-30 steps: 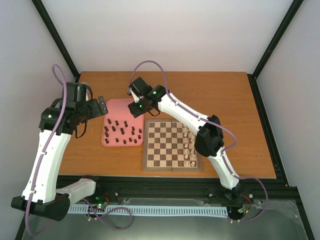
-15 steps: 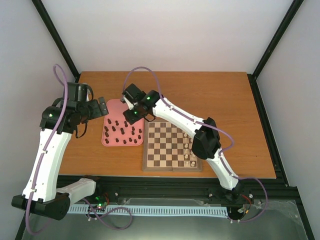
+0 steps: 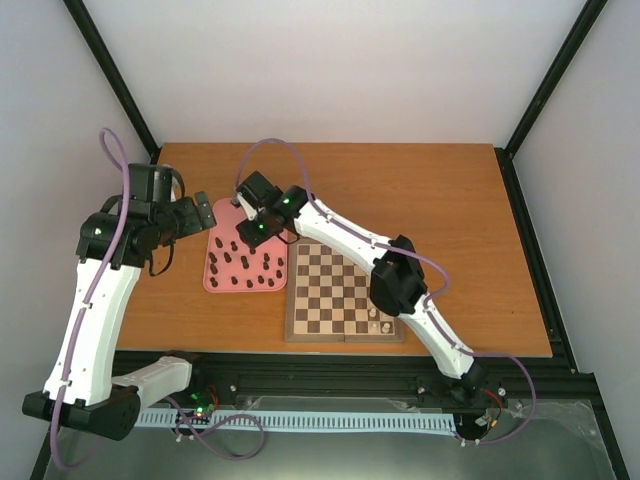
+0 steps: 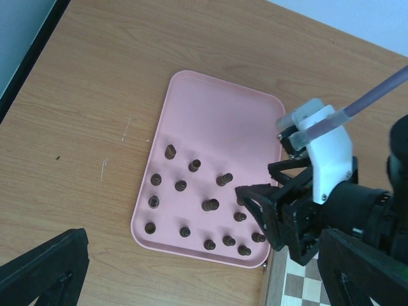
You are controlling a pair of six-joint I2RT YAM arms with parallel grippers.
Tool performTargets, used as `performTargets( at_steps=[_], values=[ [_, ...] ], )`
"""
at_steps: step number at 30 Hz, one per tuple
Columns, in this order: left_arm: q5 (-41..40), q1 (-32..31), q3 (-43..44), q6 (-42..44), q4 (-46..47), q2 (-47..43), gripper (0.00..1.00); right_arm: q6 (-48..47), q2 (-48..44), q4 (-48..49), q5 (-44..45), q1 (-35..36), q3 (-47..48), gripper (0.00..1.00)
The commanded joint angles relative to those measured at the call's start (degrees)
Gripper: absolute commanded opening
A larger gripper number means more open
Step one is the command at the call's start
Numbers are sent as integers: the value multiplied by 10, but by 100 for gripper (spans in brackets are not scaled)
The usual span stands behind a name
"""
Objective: Set up the chess pieces on the board
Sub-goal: Pick up the chess piece from the storage box.
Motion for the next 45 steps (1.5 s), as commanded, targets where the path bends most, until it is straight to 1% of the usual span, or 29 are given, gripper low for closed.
performTargets(
  at_steps=[1, 12, 20, 23, 27, 30, 33, 36, 39, 40, 42, 44, 45],
  values=[
    [7, 3, 29, -17, -1, -1, 100, -13, 21, 32, -16, 3, 24, 58],
    [36, 3, 47, -16, 3, 17, 100, -45, 71, 78, -30, 3, 52, 58],
    [37, 3, 53, -27, 3, 15, 100, -51, 105, 89, -52, 3, 75, 53],
    [38, 2, 44, -24, 11, 8, 100, -44, 106, 88, -21, 2, 78, 52],
    [25, 3, 9, -24, 14, 5, 98, 2, 78, 75, 38, -18, 66, 48],
    [8, 3, -24, -20, 27, -1, 94, 32, 33, 88, 53, -46, 12, 47],
    [5, 3, -59, -9, 51, -8, 87, 34, -26, 131, 56, -70, -57, 47],
    [17, 2, -106, 2, 86, -10, 73, 22, -66, 137, 63, -83, -82, 47],
    [25, 3, -165, 16, 130, -11, 60, 13, -92, 120, 60, -95, -89, 48],
    [25, 3, -183, 23, 149, -9, 54, 13, -103, 113, 59, -100, -92, 48],
    [34, 3, -214, 38, 180, -2, 51, 11, -122, 105, 54, -111, -118, 48],
    [47, 3, -233, 53, 207, 10, 53, 7, -144, 105, 47, -121, -148, 48],
    [53, 3, -241, 59, 221, 17, 56, 4, -155, 106, 44, -125, -162, 48]
  ],
)
